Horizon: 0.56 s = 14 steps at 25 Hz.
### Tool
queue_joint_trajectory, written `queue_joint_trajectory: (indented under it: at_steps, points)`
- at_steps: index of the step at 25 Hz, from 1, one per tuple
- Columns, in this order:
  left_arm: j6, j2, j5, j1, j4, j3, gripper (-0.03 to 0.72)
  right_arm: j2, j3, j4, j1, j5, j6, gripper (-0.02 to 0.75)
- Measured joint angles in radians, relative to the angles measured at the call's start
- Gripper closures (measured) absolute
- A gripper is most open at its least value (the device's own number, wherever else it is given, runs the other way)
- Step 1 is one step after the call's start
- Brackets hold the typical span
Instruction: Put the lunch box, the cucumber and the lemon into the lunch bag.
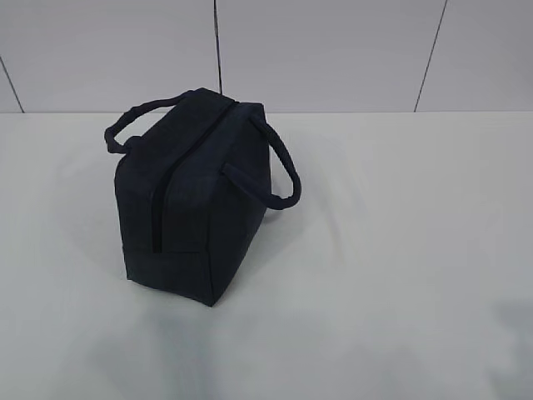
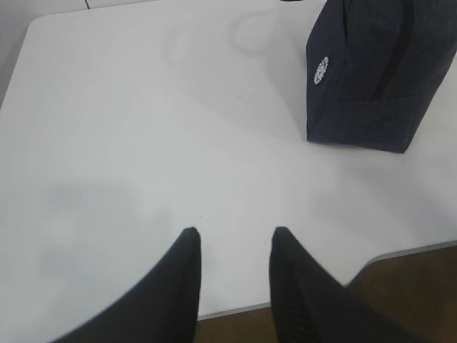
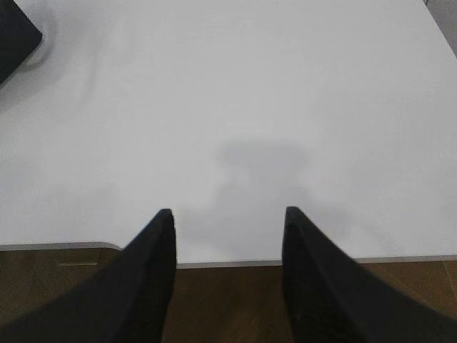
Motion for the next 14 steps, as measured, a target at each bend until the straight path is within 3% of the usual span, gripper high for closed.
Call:
queue_joint_trajectory:
  at_steps: [14]
  points:
    - [0.000,0.000,0.000,0.000,0.000,0.000,0.453,0.000,0.000,0.000,0.000,0.000,0.000,0.374]
